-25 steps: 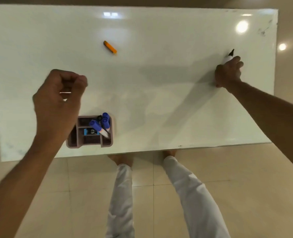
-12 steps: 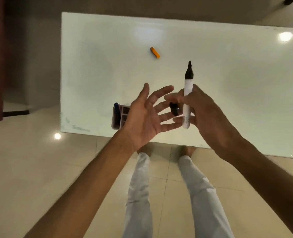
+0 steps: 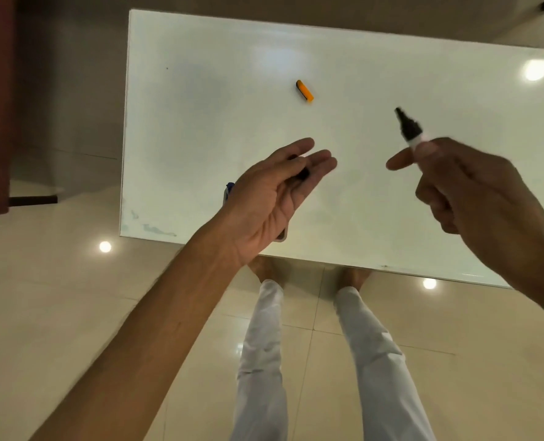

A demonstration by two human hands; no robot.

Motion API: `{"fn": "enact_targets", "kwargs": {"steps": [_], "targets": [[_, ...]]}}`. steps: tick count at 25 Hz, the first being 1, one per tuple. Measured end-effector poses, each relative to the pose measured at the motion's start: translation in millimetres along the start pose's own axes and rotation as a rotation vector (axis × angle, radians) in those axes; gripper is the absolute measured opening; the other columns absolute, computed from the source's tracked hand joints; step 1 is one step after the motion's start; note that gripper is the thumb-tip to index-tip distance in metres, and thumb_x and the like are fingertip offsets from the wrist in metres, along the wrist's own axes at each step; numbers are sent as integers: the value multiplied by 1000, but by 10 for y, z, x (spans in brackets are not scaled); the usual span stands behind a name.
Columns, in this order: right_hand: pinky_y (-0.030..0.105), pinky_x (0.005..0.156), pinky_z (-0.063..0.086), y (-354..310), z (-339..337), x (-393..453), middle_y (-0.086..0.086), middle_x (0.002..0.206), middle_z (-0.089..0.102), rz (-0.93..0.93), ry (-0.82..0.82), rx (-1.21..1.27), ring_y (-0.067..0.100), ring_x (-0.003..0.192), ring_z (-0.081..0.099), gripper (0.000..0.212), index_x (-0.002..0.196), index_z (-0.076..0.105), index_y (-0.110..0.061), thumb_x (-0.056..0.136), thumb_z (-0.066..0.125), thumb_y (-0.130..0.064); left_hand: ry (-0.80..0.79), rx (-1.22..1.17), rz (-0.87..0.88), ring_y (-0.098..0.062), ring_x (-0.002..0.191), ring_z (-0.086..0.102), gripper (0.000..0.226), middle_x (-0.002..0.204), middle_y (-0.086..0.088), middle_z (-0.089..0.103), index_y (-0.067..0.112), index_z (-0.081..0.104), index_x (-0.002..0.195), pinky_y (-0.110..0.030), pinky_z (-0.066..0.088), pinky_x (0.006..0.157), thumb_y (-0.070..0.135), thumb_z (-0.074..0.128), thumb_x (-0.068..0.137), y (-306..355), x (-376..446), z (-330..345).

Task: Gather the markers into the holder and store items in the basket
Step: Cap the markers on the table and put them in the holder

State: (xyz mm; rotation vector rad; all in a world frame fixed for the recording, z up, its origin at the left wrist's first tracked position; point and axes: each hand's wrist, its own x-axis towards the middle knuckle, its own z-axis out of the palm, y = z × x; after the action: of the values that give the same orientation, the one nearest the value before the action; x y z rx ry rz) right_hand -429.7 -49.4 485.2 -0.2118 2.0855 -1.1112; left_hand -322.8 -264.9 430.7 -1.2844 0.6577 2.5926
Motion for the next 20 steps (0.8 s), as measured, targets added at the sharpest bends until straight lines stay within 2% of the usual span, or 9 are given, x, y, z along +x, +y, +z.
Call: {"fn": "enact_targets", "kwargs": {"steps": [2, 5, 9, 11, 13, 14, 16, 18, 20], "targets": [[20, 48, 30, -35, 98, -138, -3, 62, 40, -44, -31, -54, 9, 52, 35, 40, 107, 74, -25, 108, 44, -51, 20, 52, 81, -33, 121, 72, 29, 128, -25, 72, -6, 61, 134, -33, 57, 104, -1, 51, 106, 32, -88, 0], [13, 47, 31, -124, 280, -304, -8, 57, 45, -178, -78, -188, 11, 49, 42, 41, 105, 72, -10, 107, 46, -42, 100, 176, 194, -27, 103, 79, 22, 106, -16, 80, 3, 69, 119, -26, 63, 90, 9, 66, 98, 28, -213, 29], [0, 55, 32, -162, 477, -404, -18, 59, 51, -302, 26, -249, -2, 56, 55, 29, 118, 77, -10, 108, 58, -30, 127, 401, 277, -24, 83, 81, 25, 91, -10, 82, 9, 62, 114, -26, 64, 78, 15, 74, 92, -31, -247, 10], [-2, 57, 32, -143, 478, -397, -12, 53, 48, -314, 79, -240, -4, 57, 56, 28, 114, 78, -6, 106, 63, -29, 83, 587, 320, -21, 78, 79, 23, 87, -5, 80, 12, 68, 112, -28, 63, 76, 23, 74, 92, -73, -236, -48], [-5, 58, 32, -145, 441, -395, -17, 54, 49, -334, 129, -249, -8, 58, 56, 25, 114, 79, -6, 101, 68, -25, 39, 701, 355, -15, 70, 71, 27, 80, 3, 76, 20, 75, 109, -32, 60, 78, 37, 76, 88, -104, -230, -122], [-7, 59, 32, -153, 420, -397, -21, 61, 54, -342, 141, -254, -12, 60, 56, 25, 116, 79, -8, 99, 70, -23, 30, 705, 357, -13, 68, 65, 27, 77, 5, 72, 24, 78, 107, -36, 57, 78, 43, 78, 88, -103, -228, -152], [-10, 62, 31, -148, 409, -395, -17, 65, 61, -357, 123, -281, -21, 65, 56, 25, 117, 80, -12, 97, 74, -27, 11, 671, 330, -15, 67, 58, 25, 75, 3, 65, 29, 81, 103, -45, 48, 76, 46, 77, 86, -80, -234, -190], [-9, 66, 33, -114, 439, -381, -6, 68, 69, -363, 101, -315, -23, 70, 56, 33, 116, 81, -10, 94, 71, -33, -24, 699, 289, -15, 64, 54, 26, 73, -3, 61, 26, 81, 103, -48, 41, 73, 44, 78, 86, -43, -257, -182], [-7, 66, 35, -80, 484, -364, -2, 67, 69, -360, 85, -329, -14, 71, 60, 34, 112, 82, -10, 93, 68, -34, -82, 789, 246, -15, 59, 49, 29, 68, -3, 56, 12, 74, 107, -49, 40, 72, 37, 75, 94, -25, -308, -121]]}}
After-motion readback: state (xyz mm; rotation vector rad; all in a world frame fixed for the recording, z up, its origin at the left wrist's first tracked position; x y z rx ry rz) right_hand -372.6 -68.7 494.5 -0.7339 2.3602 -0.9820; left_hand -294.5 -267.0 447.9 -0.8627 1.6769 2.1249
